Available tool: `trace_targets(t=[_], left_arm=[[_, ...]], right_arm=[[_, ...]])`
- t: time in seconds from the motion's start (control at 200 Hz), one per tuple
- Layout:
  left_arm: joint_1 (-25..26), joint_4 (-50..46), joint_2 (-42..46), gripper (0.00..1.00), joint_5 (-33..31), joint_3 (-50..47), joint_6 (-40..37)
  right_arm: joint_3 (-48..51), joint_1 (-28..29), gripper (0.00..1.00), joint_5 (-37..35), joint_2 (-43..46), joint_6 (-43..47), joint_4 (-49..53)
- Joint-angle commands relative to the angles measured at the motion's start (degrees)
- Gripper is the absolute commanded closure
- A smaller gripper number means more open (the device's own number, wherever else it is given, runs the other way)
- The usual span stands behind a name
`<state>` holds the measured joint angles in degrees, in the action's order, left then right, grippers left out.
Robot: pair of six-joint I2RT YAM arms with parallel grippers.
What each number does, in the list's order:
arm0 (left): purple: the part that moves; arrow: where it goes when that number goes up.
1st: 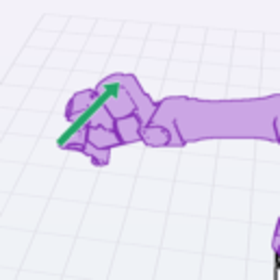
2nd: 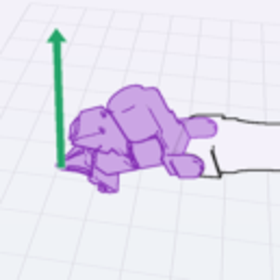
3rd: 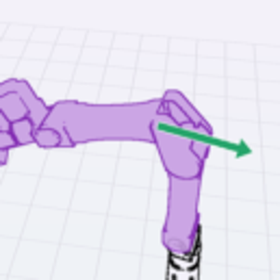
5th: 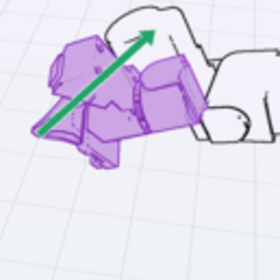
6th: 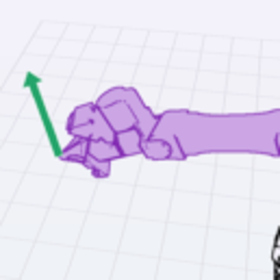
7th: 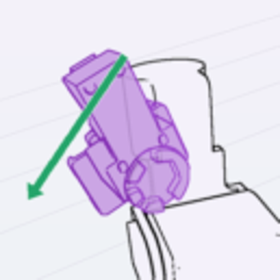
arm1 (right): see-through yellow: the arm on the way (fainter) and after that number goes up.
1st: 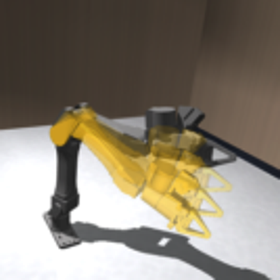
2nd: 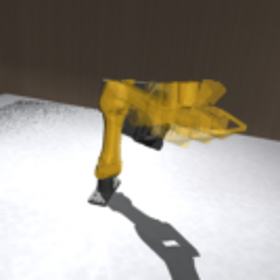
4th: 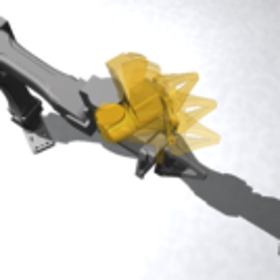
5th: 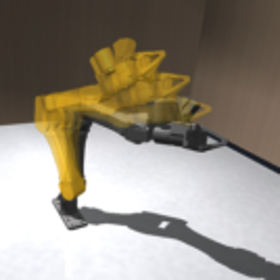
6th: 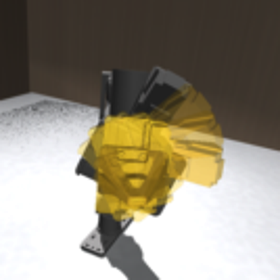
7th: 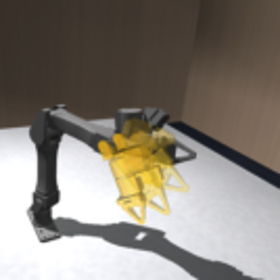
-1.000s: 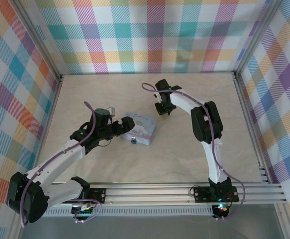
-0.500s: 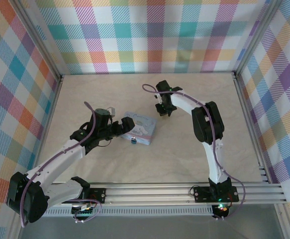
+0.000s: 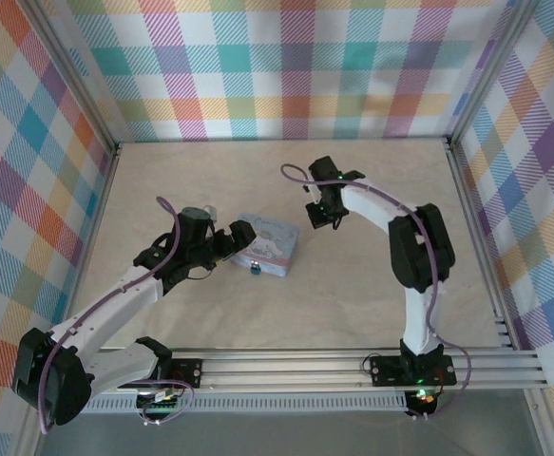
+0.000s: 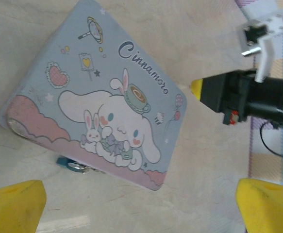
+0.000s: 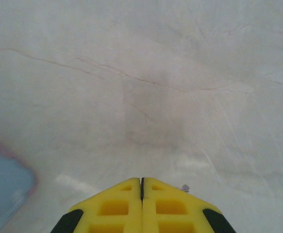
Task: Unlock the padlock with the key
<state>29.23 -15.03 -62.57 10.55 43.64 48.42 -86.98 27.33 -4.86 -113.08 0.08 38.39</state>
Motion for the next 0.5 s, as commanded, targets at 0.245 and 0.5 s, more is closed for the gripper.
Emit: trace_targets(t=[0.245, 0.5], left_arm=[[0.74, 20.28, 4.11, 0.00, 4.75, -5.11, 13.30], [0.74, 28.20, 3.09, 0.00, 6.74, -5.10, 21.51]], right_arm=[[9.69, -0.35, 1.00, 22.93, 20.34, -13.00, -7.92], [18.95, -0.52, 1.00, 35.75, 30.90, -32.91, -24.64]])
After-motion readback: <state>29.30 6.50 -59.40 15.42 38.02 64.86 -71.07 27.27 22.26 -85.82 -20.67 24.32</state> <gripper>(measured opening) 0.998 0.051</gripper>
